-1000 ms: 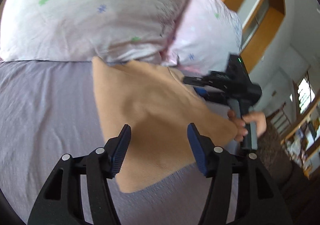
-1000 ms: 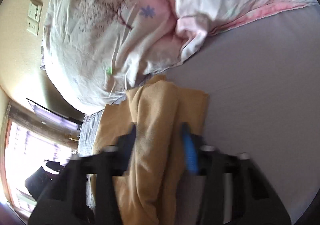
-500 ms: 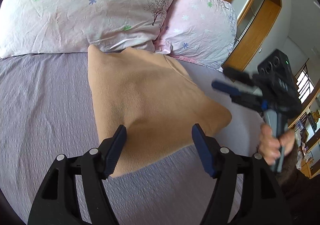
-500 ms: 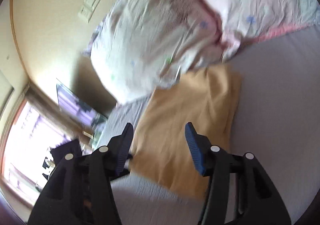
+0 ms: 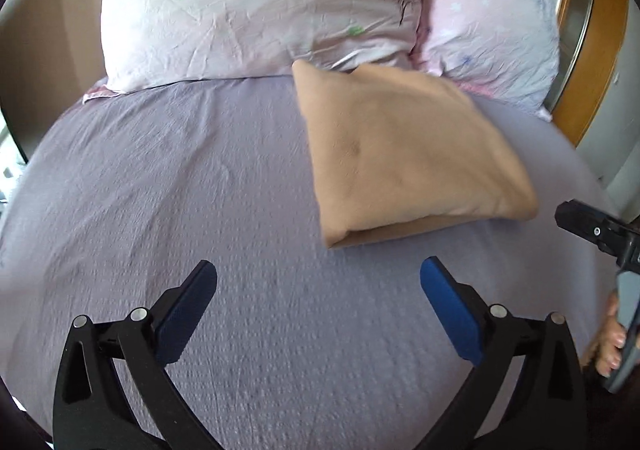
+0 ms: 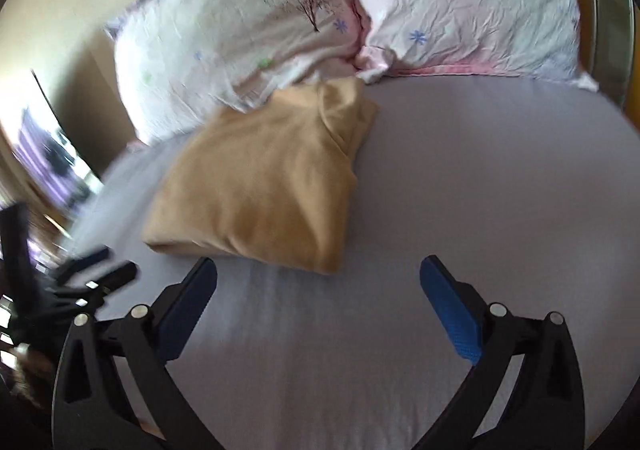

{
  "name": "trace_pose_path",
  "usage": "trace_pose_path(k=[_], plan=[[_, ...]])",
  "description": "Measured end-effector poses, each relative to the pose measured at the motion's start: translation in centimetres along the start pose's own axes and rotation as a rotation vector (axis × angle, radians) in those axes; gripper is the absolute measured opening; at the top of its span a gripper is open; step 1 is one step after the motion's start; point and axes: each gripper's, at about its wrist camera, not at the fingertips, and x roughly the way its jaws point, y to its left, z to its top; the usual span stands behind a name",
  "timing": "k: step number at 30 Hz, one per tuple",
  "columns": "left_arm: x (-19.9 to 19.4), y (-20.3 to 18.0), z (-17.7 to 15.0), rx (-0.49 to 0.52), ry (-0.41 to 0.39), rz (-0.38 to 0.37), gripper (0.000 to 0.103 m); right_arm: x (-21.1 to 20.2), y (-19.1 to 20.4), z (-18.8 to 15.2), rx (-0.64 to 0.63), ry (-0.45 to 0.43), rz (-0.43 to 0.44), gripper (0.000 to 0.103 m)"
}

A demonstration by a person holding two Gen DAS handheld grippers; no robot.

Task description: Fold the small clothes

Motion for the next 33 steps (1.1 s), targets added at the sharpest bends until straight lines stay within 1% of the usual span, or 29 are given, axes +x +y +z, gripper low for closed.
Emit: trace_pose_path(k=[4, 6, 8, 13, 16, 33], plan=[[1.4, 0.0, -0.1, 0.004, 0.043, -0.001, 0.102, 1.6, 1.2, -1.5, -0.051, 0.051, -0.074, 0.101], [1.6, 0.0, -0.2, 0.007, 0.056, 0.008, 0.102, 2.1, 1.5, -2.3, -0.063, 0.062, -0.096, 0.101], [1.9, 0.0, -0.2, 0.006, 0.072, 0.008, 0.102, 3.1, 2.1, -2.5, -0.084, 0.072, -0.115, 0.101], [2.0, -0.2, -0.3, 0.023, 0.077, 0.038, 0.102, 3.5, 2.8, -2.9, -0.124, 0.088, -0.172, 0.101], [2.2, -0.7, -0.3, 0.054, 0.090, 0.071, 0.102, 3.6, 2.8, -3.0, -0.120, 0.098, -0.172, 0.101], [2.1, -0.6, -0.3, 0.054, 0.088, 0.069, 0.102, 3.6, 2.8, -3.1, -0.116, 0.097, -0.179, 0.101]])
